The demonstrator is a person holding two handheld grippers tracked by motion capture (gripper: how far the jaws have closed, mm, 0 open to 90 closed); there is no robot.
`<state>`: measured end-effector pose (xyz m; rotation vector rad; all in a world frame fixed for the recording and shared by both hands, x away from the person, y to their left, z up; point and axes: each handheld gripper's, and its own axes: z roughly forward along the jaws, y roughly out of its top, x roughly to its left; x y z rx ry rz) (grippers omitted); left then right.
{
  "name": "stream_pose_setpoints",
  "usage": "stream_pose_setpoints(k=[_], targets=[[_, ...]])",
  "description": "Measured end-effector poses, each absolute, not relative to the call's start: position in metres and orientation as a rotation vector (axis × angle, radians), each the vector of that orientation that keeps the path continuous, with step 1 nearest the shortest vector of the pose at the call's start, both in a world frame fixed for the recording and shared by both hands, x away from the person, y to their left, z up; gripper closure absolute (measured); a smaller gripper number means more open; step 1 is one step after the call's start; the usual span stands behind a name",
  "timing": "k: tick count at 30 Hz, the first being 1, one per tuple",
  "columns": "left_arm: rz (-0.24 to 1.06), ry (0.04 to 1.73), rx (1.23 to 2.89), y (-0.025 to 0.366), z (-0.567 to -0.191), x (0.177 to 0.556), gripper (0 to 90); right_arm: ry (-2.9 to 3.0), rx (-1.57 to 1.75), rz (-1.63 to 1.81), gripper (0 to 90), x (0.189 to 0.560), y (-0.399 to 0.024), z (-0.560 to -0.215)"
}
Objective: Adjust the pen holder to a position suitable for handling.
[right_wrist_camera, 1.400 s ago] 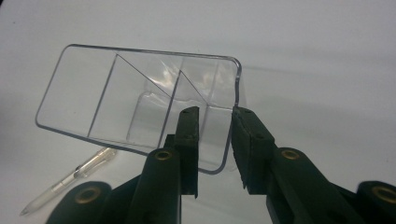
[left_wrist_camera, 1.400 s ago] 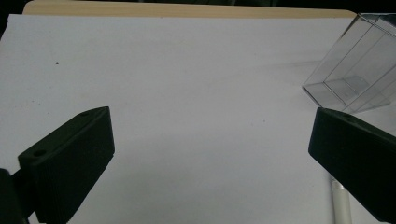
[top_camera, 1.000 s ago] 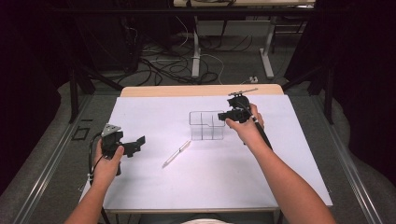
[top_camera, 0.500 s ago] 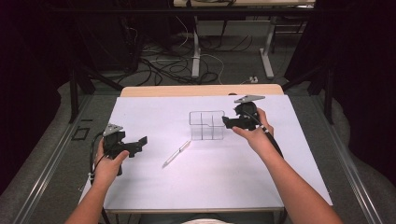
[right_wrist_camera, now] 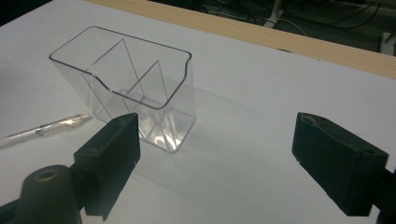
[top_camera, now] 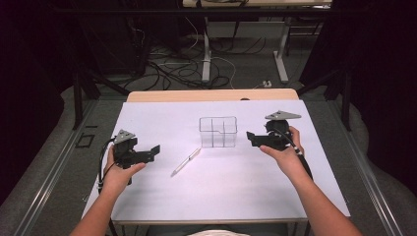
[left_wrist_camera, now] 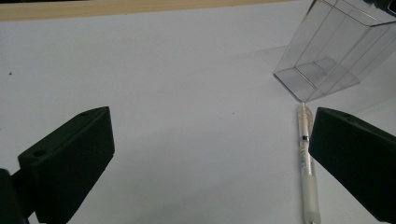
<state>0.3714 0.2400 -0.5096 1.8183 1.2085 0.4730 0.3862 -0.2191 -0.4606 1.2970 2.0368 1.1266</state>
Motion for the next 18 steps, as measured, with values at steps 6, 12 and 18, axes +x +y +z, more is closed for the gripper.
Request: stream_pose_setpoints(k=[6, 12, 18], targets=[[0.464, 1.186, 1.830, 0.232, -0.506, 0.370, 0.4, 2.001, 1.309, 1.133, 2.2, 0.375, -0.237, -0.469], [0.452, 1.173, 1.850, 0.225, -0.502, 0.371, 0.6, 2.012, 1.339, 1.146, 0.0, 0.370, -0.247, -0.478], [0.455, 1.163, 1.875, 0.219, -0.496, 0.374, 3.5, 2.013, 1.341, 1.146, 0.0, 0.368, -0.250, -0.484]])
